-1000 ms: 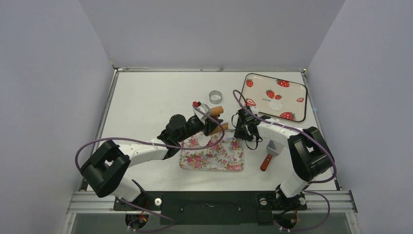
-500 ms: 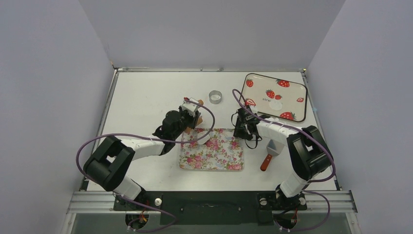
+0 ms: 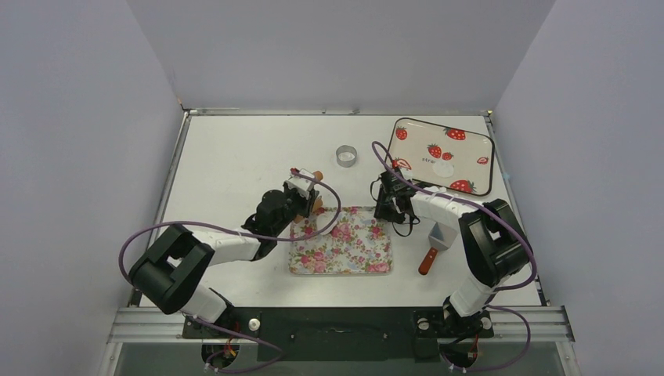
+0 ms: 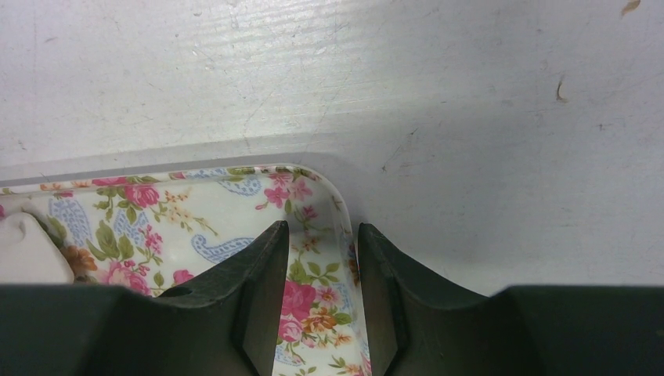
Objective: Roll out the dumpling wrappers from the dough
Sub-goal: Place the spatula at the center of the board.
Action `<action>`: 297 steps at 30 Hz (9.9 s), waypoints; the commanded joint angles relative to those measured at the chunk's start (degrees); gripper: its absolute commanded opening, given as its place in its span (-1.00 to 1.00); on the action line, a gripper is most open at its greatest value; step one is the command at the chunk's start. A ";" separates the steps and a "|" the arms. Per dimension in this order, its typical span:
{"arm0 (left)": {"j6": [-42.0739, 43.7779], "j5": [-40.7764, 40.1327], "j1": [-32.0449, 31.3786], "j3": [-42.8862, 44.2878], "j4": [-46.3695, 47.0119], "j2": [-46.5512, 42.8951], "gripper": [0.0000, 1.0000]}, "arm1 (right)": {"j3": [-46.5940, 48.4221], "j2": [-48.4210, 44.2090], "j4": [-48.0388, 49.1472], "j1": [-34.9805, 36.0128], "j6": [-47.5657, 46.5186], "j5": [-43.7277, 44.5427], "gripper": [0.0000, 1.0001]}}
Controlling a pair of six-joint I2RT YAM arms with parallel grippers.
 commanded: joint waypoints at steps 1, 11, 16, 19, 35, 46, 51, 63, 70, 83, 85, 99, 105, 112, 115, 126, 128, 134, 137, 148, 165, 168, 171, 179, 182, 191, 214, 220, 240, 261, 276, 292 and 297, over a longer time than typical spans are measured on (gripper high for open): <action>2.05 0.81 -3.45 -3.26 3.79 -4.80 -1.00 | 0.22 1.95 -1.78 0.06 -0.70 -0.13 -0.30; -2.12 -2.06 -4.32 -4.24 -0.08 -2.44 -1.00 | 0.96 0.75 -3.17 -0.61 -1.82 0.47 -0.30; -2.40 -0.46 -5.00 -4.07 0.64 -2.03 -1.00 | 0.21 0.55 -2.96 -0.68 -1.76 0.42 -0.30; -1.61 0.43 -7.99 -3.72 1.52 -3.13 -1.00 | 0.15 0.24 -3.10 -0.79 -1.83 0.49 -0.30; -3.96 1.96 -12.01 -3.32 -0.36 -3.77 -1.00 | -0.50 -1.40 -3.50 -1.20 -2.05 1.20 -0.30; -5.76 1.56 -3.73 -7.77 -1.62 5.75 -1.00 | -2.33 -3.20 -2.43 -1.73 -1.51 1.62 -0.30; -9.17 3.17 -4.82 -8.07 -1.81 7.71 -1.00 | -3.17 -3.23 -2.28 -2.47 -2.01 1.15 -0.30; -12.75 2.43 -6.70 -4.76 -4.82 13.48 -1.00 | -3.21 -2.65 -1.98 -3.49 -2.92 0.23 -0.30; -13.77 8.30 -8.64 -4.94 -4.83 11.93 -1.00 | -2.76 -2.06 -1.97 -3.66 -2.99 0.24 -0.30; -9.79 21.30 -9.59 3.70 -7.73 -2.96 -1.00 | -2.55 -1.30 -2.25 -1.82 -3.59 1.88 -0.83; -9.49 22.52 -9.86 5.74 -7.59 -3.85 -1.00 | -2.94 -1.51 -2.36 -1.07 -3.96 1.99 -0.99; -5.85 4.81 -1.83 11.96 1.11 -3.15 -1.00 | -5.83 -3.58 -1.92 -0.34 -4.05 1.41 -1.00; -3.05 -0.49 -0.82 11.97 6.02 4.46 -1.00 | -6.10 -3.31 -2.21 -0.26 -4.07 0.93 -1.00; -5.83 -3.80 -0.76 9.18 6.73 7.95 -1.00 | -5.32 -2.62 -3.83 -0.60 -5.25 1.23 -1.00; -5.16 -4.35 -0.36 8.04 7.34 9.07 -1.00 | -5.12 -2.40 -3.71 -0.80 -5.26 0.79 -1.00; -10.62 -10.67 -0.52 -0.52 1.10 10.87 -1.00 | -1.34 -1.63 -5.54 -1.55 -6.58 0.88 -1.00; -10.96 -12.16 -0.27 -1.09 0.33 10.98 -1.00 | -0.71 -1.09 -5.86 -1.58 -6.82 0.70 -1.00; -12.03 -14.64 0.71 -2.39 -0.28 11.49 -1.00 | -1.59 -0.77 -5.54 -1.56 -5.99 1.46 -1.00; -11.86 -14.89 1.10 -2.97 0.33 11.17 -1.00 | -2.79 -0.55 -5.13 -1.71 -5.62 1.68 -1.00; -7.13 -7.58 3.02 -1.10 4.99 12.05 -1.00 | -3.94 -1.42 -4.44 -2.54 -4.78 0.84 -1.00; -6.98 -3.04 3.84 -1.74 1.15 10.59 -1.00 | -2.83 -1.36 -4.21 -2.70 -4.65 0.76 -1.00; -1.21 13.25 2.09 -3.02 0.68 9.46 -1.00 | -2.77 -1.45 -3.93 -2.70 -4.56 0.81 -1.00; 0.65 16.11 -2.61 -4.04 -1.54 10.70 -1.00 | -2.37 -1.54 -3.97 -2.73 -4.61 0.81 -1.00; -9.44 12.80 -4.24 -5.91 -2.47 12.00 -1.00 | -3.74 -4.26 -3.39 -2.72 -4.60 1.55 -1.00; -9.22 15.77 -5.32 -5.43 -2.57 12.90 -1.00 | -4.32 -4.84 -2.98 -2.78 -4.30 1.39 -1.00; -14.73 11.28 -5.86 -4.01 -4.11 15.26 -1.00 | -4.91 -6.15 -2.82 -3.23 -4.44 1.66 -1.00; -8.61 25.65 -8.28 7.14 -7.14 0.70 -1.00 | -5.19 -5.55 -2.04 -3.84 -4.33 2.00 -1.00; -7.64 23.84 -5.68 13.36 -3.31 -2.35 -1.00 | -7.65 -7.18 -1.63 -3.84 -3.85 2.30 -1.00; -9.24 1.34 0.17 11.45 -1.74 5.72 -1.00 | -7.23 -4.88 -1.30 -3.84 -4.00 2.25 -1.00; -12.44 -7.78 -1.45 1.56 -8.92 7.28 -1.00 | -5.75 -4.26 -2.13 -3.90 -4.65 2.55 -1.00; -5.94 2.39 -4.32 1.43 -11.97 9.85 -1.00 | -6.72 -3.67 -1.23 -3.84 -4.65 2.41 -1.00; -13.88 6.20 -11.58 -1.59 -12.11 14.55 -1.00 | -8.37 -6.09 -1.07 -4.21 -5.28 2.70 -1.00; -9.91 6.41 -11.65 -1.41 -13.12 14.79 -1.00 | -9.89 -7.41 -0.57 -4.51 -5.26 3.04 -1.00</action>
